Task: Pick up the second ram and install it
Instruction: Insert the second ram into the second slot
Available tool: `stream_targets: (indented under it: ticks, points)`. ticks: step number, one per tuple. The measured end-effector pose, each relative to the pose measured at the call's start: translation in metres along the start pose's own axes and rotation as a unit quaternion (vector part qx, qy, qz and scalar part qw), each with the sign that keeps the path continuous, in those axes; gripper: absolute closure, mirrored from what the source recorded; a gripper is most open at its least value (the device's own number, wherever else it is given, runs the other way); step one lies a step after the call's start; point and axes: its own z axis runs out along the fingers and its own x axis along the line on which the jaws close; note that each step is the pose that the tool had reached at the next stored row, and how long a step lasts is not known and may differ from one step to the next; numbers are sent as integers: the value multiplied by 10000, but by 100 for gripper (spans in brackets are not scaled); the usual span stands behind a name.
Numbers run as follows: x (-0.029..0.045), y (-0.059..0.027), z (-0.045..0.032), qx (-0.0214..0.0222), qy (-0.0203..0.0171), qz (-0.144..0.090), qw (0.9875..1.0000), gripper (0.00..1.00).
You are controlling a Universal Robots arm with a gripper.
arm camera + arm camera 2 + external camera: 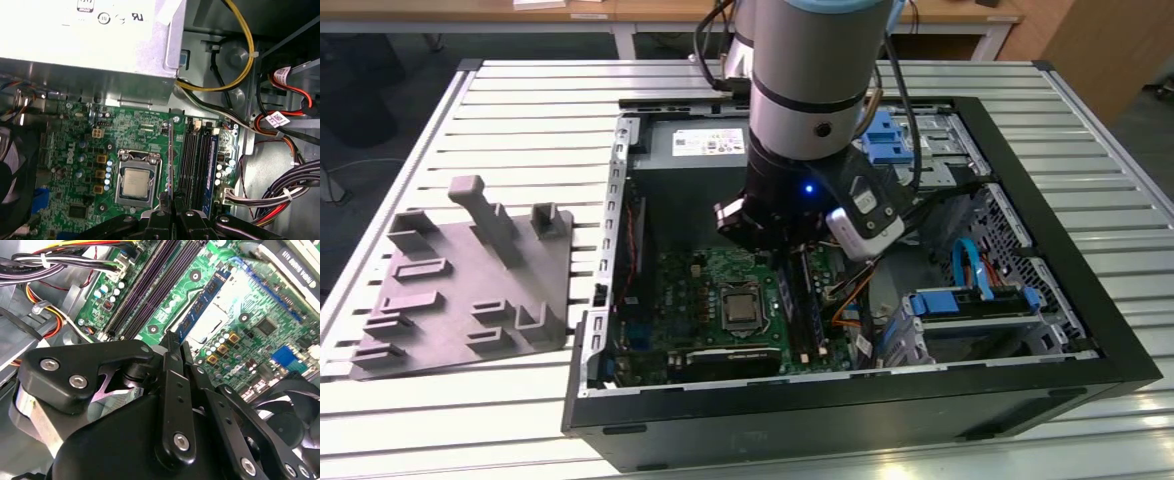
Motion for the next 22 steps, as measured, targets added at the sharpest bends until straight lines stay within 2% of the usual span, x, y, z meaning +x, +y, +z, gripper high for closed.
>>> stream_targets:
  ticks: [3, 5, 7, 10, 13, 18, 22]
  points:
    - [0, 0, 7, -81, -12, 109, 9999, 86]
    - [-2, 0, 19, -89, -19, 252, 9996, 86]
    - [-2, -1, 30, -84, -22, 346, 9994, 86]
    - [-15, -3, 44, -18, -17, 347, 9994, 86]
    - [-57, -9, 83, -13, -16, 351, 9994, 86]
    - [-67, -13, 167, -12, -22, 525, 9986, 86]
    - [-123, -21, 231, -13, -21, 538, 9985, 86]
